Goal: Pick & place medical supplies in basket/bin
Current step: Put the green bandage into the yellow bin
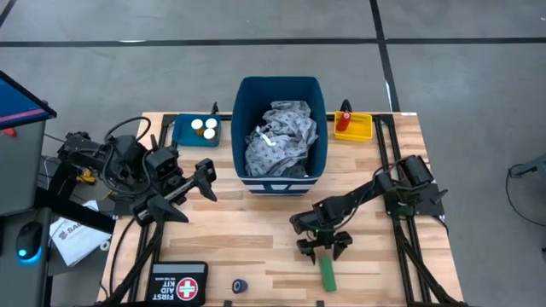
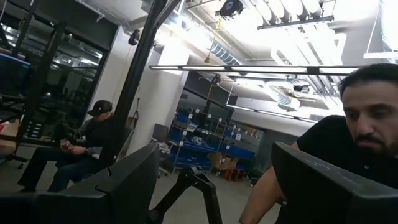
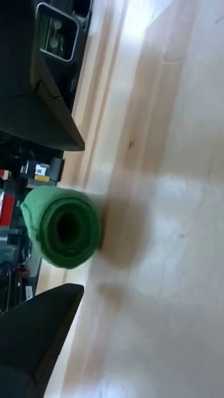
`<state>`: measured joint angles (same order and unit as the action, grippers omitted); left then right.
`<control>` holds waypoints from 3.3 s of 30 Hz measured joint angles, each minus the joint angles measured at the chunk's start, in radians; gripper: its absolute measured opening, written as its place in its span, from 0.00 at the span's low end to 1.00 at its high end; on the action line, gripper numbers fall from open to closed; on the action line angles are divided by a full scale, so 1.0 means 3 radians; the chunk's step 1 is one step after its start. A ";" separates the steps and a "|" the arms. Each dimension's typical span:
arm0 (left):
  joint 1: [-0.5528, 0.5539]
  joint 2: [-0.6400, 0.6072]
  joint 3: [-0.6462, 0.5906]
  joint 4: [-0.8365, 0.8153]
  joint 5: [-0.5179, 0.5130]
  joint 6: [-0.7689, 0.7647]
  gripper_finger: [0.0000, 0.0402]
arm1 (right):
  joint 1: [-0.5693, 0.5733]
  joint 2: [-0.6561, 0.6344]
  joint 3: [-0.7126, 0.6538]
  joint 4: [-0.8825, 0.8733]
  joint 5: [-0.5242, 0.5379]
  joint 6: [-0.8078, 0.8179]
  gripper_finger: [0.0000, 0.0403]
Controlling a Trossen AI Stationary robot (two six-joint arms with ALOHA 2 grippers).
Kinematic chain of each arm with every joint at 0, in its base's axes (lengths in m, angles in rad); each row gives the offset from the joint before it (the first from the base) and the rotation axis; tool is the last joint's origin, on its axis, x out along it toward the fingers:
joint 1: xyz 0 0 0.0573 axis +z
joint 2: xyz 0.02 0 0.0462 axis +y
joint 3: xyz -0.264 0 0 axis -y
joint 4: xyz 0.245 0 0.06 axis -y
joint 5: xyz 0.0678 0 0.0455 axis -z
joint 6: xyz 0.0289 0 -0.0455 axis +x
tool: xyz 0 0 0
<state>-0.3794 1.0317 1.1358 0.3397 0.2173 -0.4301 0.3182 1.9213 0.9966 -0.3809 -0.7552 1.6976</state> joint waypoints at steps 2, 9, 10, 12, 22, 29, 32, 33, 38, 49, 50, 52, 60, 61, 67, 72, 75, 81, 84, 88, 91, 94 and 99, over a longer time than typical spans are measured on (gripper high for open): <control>0.0000 0.0000 0.0000 0.0000 0.0000 0.0000 0.75 | -0.0017 0.0000 0.0000 -0.0013 0.0005 -0.0011 0.87; 0.0000 0.0000 0.0000 -0.0003 0.0000 0.0000 0.75 | 0.0026 0.0000 0.0000 -0.0025 -0.0005 -0.0011 0.73; 0.0000 0.0000 0.0000 -0.0003 0.0001 0.0000 0.75 | 0.0034 0.0000 0.0000 -0.0026 -0.0006 -0.0011 0.72; 0.0000 0.0000 0.0000 -0.0003 0.0001 0.0000 0.75 | 0.0054 0.0000 0.0000 -0.0025 -0.0008 -0.0011 0.71; 0.0000 0.0000 0.0000 -0.0004 0.0001 0.0014 0.75 | 0.0077 0.0000 -0.0029 -0.0023 -0.0009 -0.0012 0.71; 0.0000 0.0000 0.0000 0.0000 0.0000 0.0017 0.75 | 0.0076 -0.0001 -0.0034 -0.0018 -0.0009 -0.0013 0.71; -0.0001 0.0000 0.0000 0.0000 0.0000 0.0019 0.75 | 0.0076 -0.0001 -0.0034 -0.0008 -0.0009 -0.0019 0.71; -0.0001 0.0000 0.0000 0.0000 0.0000 0.0020 0.75 | 0.0076 -0.0001 -0.0034 -0.0002 -0.0009 -0.0020 0.71; -0.0001 0.0000 0.0000 0.0000 0.0001 0.0022 0.75 | 0.0076 -0.0001 -0.0034 0.0001 -0.0010 -0.0018 0.71; 0.0000 0.0000 0.0000 0.0001 0.0001 0.0022 0.75 | 0.0076 -0.0001 -0.0036 0.0043 -0.0035 0.0015 0.62; -0.0001 0.0000 0.0000 0.0001 0.0001 0.0022 0.75 | 0.0076 -0.0001 -0.0036 0.0061 -0.0035 0.0017 0.60; -0.0001 0.0000 0.0000 0.0001 0.0001 0.0022 0.75 | 0.0076 -0.0001 -0.0036 0.0088 -0.0036 0.0038 0.56; 0.0000 0.0000 -0.0001 0.0001 0.0001 0.0022 0.75 | 0.0076 -0.0003 -0.0036 0.0099 -0.0033 0.0041 0.42; -0.0001 0.0000 -0.0001 0.0001 0.0001 0.0022 0.75 | 0.0076 -0.0004 -0.0036 0.0099 -0.0033 0.0043 0.42; -0.0001 0.0000 -0.0001 0.0001 0.0001 0.0022 0.75 | 0.0076 -0.0004 0.0021 0.0092 -0.0030 0.0049 0.38; -0.0001 0.0000 -0.0001 0.0000 0.0001 0.0020 0.75 | 0.0073 -0.0144 0.0115 0.0060 -0.0003 0.0022 0.36; -0.0001 0.0000 -0.0001 -0.0001 0.0001 0.0020 0.75 | 0.0079 -0.0316 0.0148 -0.0096 0.0084 0.0015 0.35; -0.0001 0.0000 -0.0001 -0.0001 0.0001 0.0015 0.75 | 0.0237 -0.0864 0.0286 -0.0268 0.0375 0.0215 0.35; -0.0001 0.0000 -0.0001 -0.0001 0.0001 0.0014 0.75 | 0.0346 -0.1140 0.0373 -0.0269 0.0600 0.0435 0.35; -0.0001 0.0000 -0.0001 -0.0001 0.0001 0.0017 0.75 | 0.0494 -0.1479 0.0500 -0.0282 0.1114 0.0654 0.35; 0.0000 0.0000 -0.0001 0.0001 0.0001 0.0018 0.75 | 0.0550 -0.1700 0.0587 -0.0287 0.1601 0.0681 0.35; 0.0000 0.0000 -0.0001 0.0001 0.0001 0.0018 0.75 | 0.0569 -0.1885 0.0656 -0.0323 0.2039 0.0627 0.35; 0.0000 0.0000 -0.0001 0.0002 -0.0035 0.0020 0.75 | 0.0526 -0.2127 0.0862 -0.0759 0.2538 0.0393 0.35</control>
<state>-0.3794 1.0317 1.1355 0.3404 0.2067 -0.4240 0.4760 1.2832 1.2552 -0.6086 0.0061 1.8156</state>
